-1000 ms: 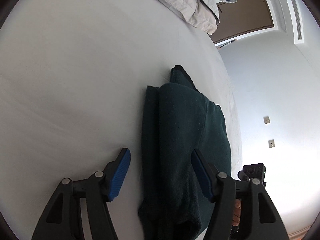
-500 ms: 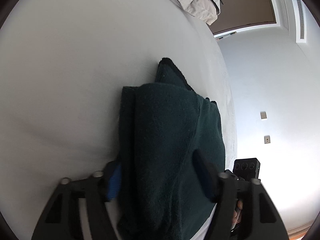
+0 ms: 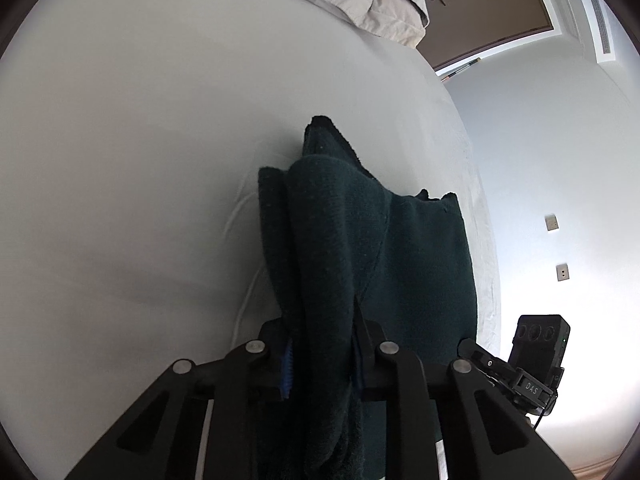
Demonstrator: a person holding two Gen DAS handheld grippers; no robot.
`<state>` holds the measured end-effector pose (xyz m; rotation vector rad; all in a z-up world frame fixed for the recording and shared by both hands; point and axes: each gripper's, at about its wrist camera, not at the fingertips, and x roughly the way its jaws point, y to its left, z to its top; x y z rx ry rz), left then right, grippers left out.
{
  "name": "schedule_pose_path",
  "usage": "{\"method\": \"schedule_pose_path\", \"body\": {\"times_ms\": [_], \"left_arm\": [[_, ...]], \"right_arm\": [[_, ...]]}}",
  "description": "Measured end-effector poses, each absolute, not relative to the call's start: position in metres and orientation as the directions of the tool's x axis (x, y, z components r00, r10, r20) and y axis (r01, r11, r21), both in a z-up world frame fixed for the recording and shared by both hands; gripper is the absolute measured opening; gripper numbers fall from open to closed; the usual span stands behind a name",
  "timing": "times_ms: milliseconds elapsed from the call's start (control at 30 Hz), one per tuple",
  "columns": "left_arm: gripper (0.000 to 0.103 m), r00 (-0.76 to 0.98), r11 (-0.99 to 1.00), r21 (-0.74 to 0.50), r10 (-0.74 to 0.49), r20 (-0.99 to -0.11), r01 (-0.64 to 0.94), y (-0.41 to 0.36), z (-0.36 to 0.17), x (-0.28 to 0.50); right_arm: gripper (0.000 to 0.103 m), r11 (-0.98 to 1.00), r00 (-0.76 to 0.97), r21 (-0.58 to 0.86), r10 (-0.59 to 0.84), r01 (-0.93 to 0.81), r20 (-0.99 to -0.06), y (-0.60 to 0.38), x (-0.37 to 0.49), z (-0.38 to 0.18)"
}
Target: Fold small clothes
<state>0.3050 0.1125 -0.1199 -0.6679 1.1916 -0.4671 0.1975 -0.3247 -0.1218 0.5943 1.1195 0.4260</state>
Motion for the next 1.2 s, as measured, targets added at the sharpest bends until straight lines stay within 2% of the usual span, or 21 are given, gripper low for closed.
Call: {"method": "schedule_pose_path", "body": {"times_ms": [367, 567, 700, 900, 1033, 1133, 1200], "left_arm": [[0.022, 0.362, 0.733, -0.663, -0.665, -0.653, 0.151, 0.082, -0.019, 0.234], [0.023, 0.329, 0.716, -0.668, -0.693, -0.642, 0.205, 0.061, 0.001, 0.17], [0.023, 0.303, 0.708, -0.672, -0.704, -0.642, 0.219, 0.045, -0.008, 0.128], [0.023, 0.242, 0.706, -0.675, -0.708, -0.663, 0.215, 0.02, -0.044, 0.088], [0.023, 0.216, 0.704, -0.681, -0.71, -0.67, 0.201, 0.01, -0.075, 0.086], [0.024, 0.218, 0.745, -0.647, -0.667, -0.713, 0.163, 0.011, -0.101, 0.089], [0.025, 0.222, 0.741, -0.66, -0.669, -0.71, 0.124, 0.02, -0.115, 0.091]], "right_arm": [[0.037, 0.735, 0.462, 0.671, 0.631, -0.099, -0.623, -0.324, 0.134, -0.038], [0.037, 0.721, 0.477, 0.684, 0.642, -0.11, -0.6, -0.339, 0.056, -0.009], [0.037, 0.713, 0.492, 0.696, 0.638, -0.087, -0.592, -0.353, 0.0, -0.013], [0.037, 0.697, 0.476, 0.717, 0.634, -0.01, -0.609, -0.371, -0.062, -0.051], [0.037, 0.686, 0.479, 0.726, 0.626, 0.035, -0.615, -0.382, -0.077, -0.079], [0.037, 0.687, 0.463, 0.72, 0.61, 0.097, -0.644, -0.395, -0.078, -0.113], [0.037, 0.648, 0.465, 0.751, 0.631, 0.124, -0.621, -0.407, -0.084, -0.136]]}}
